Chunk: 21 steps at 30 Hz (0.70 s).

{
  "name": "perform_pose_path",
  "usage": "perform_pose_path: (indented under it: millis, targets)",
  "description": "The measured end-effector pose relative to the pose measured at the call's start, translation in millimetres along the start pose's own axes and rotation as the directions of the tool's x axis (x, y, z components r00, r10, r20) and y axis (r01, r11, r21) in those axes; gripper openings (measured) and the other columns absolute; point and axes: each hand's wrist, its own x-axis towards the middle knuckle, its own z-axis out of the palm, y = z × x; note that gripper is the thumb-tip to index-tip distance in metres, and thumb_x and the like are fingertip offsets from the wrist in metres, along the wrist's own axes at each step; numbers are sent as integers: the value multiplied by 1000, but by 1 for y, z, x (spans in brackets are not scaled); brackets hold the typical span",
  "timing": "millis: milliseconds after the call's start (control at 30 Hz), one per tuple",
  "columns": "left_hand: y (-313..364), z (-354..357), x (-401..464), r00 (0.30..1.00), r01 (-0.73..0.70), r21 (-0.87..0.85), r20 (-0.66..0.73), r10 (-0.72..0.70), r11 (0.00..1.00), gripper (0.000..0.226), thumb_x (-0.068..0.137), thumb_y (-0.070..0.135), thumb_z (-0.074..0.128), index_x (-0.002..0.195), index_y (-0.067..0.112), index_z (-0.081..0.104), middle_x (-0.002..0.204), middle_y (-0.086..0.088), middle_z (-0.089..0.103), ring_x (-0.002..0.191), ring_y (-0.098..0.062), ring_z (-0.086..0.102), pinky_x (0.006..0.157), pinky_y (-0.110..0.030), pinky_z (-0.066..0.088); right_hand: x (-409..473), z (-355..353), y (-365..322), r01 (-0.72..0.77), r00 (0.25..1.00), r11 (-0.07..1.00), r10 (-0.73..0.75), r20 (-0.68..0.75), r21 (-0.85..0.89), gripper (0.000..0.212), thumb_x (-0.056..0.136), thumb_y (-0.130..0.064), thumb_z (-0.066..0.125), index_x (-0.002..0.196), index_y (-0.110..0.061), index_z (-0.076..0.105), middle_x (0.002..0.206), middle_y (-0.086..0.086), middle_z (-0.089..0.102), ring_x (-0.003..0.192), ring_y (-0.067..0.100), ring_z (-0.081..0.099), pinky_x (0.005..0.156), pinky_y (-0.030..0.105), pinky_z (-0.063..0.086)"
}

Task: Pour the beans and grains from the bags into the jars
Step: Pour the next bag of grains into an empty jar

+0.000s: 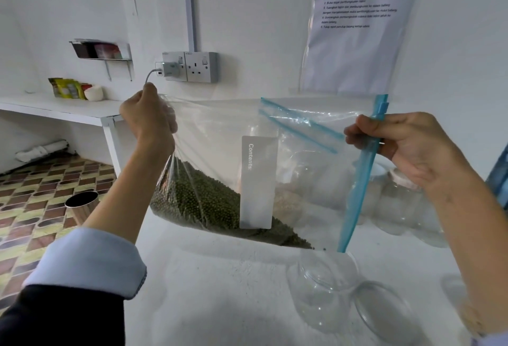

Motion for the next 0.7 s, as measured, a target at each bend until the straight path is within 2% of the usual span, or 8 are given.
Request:
perform_pose_path:
  millis: [167,267,367,433,500,567,600,700]
  targets:
    - [3,0,-8,997,-40,-6,61,40,999,62,86,3,40,26,19,34,30,6,29,29,-13,24,38,-17,15,-8,-2,11,48,996,994,-55,-69,-99,28,47,-43,76,63,-19,78,76,5,74,72,19,71,70,21,55]
    - [6,0,-10,998,-39,-19,56,40,999,63,85,4,40,25,19,33,29,4,28,28,-15,23,39,-20,14,-11,-8,9,43,999,990,-41,19,-137,38,44,-50,80,67,-19,78,81,7,75,78,21,72,73,22,56]
    - [8,0,-11,998,-52,-32,41,53,998,60,84,4,41,28,20,32,29,2,28,28,-17,23,39,-23,12,-16,-11,3,30,999,978,-21,47,-208,25,59,-36,76,70,-12,77,83,7,75,81,20,72,77,21,56]
    - [9,0,-11,997,-65,-36,41,66,997,60,84,3,41,27,20,32,28,2,27,27,-17,23,38,-23,12,-18,-8,4,61,998,949,-68,-11,-308,11,76,-21,70,77,-10,74,79,2,74,79,14,71,79,16,55]
    - [9,0,-13,996,-72,-26,43,73,997,61,84,2,41,26,19,33,28,2,28,27,-17,23,37,-22,13,-19,-5,6,69,993,932,-97,-61,-355,11,83,-15,67,82,-6,73,78,-4,73,75,10,70,76,11,53]
    - [9,-1,-14,996,-73,-30,44,74,997,62,84,2,41,24,18,33,27,3,28,27,-17,23,37,-22,13,-20,-4,9,52,990,940,-92,-104,-338,12,81,-16,69,81,-5,74,75,-5,74,74,9,70,74,12,53]
    - [9,-2,-15,996,-73,-36,48,75,997,62,84,2,41,24,18,34,27,2,27,27,-17,22,37,-22,12,-21,-4,9,34,990,955,-73,-124,-294,12,78,-18,71,77,-7,75,74,-2,74,76,11,70,76,16,54]
    - [11,-1,-16,996,-78,-57,49,80,995,63,84,3,41,24,19,33,26,1,27,27,-18,22,37,-21,13,-25,0,12,-41,986,999,35,-162,-32,20,55,-32,78,64,-14,77,73,4,74,74,19,71,75,29,57]
